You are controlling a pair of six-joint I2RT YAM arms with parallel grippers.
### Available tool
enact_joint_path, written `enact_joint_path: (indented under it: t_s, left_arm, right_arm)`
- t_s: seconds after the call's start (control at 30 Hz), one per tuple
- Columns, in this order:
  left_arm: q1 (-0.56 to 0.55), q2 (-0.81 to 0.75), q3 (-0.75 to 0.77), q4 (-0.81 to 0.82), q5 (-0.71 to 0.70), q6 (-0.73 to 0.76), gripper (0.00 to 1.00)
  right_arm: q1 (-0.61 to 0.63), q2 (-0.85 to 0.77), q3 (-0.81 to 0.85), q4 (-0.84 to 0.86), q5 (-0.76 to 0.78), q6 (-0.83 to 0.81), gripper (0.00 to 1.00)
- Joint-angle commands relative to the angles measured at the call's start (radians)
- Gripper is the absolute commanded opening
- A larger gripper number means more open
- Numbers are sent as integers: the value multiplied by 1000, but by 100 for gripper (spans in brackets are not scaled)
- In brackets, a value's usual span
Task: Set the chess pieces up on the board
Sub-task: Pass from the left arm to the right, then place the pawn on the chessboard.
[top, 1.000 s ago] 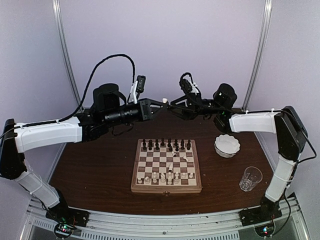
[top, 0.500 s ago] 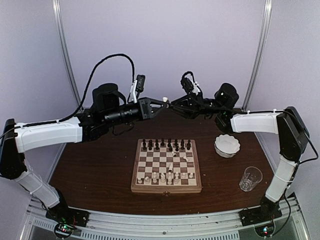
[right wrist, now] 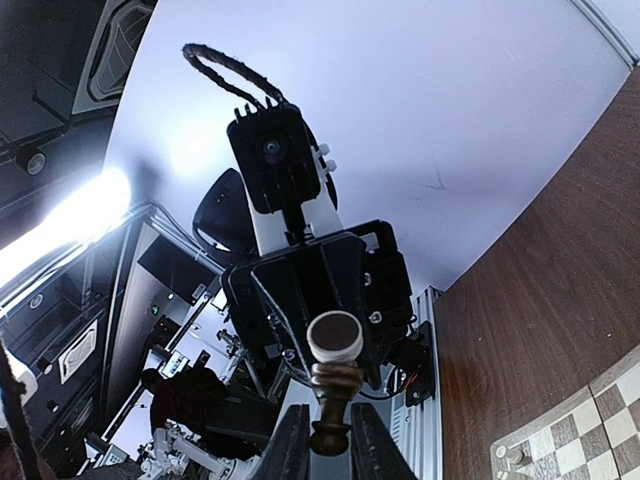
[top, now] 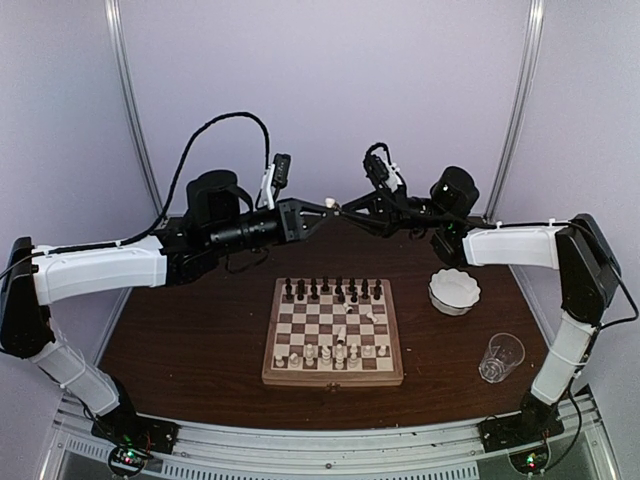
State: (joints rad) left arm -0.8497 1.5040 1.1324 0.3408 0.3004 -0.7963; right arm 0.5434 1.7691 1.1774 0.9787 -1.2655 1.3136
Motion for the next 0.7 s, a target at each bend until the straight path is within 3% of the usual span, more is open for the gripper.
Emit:
enact_joint_path:
  t_s: [0.0, 0.07, 0.2, 0.3, 0.43, 0.47, 0.67]
  left_arm:
    - [8, 11, -10, 46, 20, -9, 0]
    - [8, 9, -12, 41, 17, -8, 0]
    - [9, -3, -18, 18, 3, 7, 0]
    - [12, -44, -15, -63, -25, 56, 0]
    - [22, -125, -13, -251, -96, 140, 0]
    - [27, -146, -13, -294, -123, 163, 0]
    - [39, -271, -37, -500, -249, 240, 0]
  right_arm:
    - [-8, -46, -2, -62, 20, -80, 13]
    - [-8, -53, 8, -154, 15, -156, 7]
    - [-8, -79, 32, -401, 9, -371, 4]
    - [-7, -101, 117, -790, 32, -688, 4]
    - [2, -69, 347, -1545, 207, -1266, 4]
    - [9, -44, 406, -1666, 266, -1376, 4]
    - [74, 139, 736, -2123, 644, -1785, 4]
